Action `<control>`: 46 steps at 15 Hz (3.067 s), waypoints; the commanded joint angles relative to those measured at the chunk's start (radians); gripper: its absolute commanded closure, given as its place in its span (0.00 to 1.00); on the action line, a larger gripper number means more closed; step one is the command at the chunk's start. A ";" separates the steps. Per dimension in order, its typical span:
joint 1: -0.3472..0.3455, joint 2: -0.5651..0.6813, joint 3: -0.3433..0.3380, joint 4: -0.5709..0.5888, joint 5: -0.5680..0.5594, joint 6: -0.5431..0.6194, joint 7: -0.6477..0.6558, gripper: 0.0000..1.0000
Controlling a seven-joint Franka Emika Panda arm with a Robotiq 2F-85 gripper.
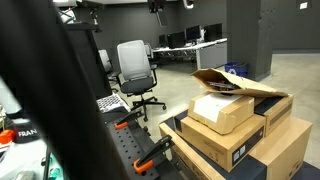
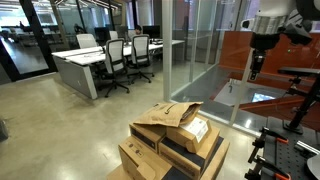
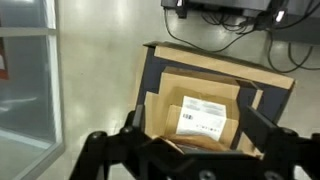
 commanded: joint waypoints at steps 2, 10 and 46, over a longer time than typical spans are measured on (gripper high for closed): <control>0.026 0.056 0.006 0.002 -0.025 0.076 -0.002 0.00; 0.013 0.284 0.042 0.060 -0.067 0.306 0.037 0.00; 0.079 0.426 0.074 -0.005 -0.120 0.373 0.010 0.00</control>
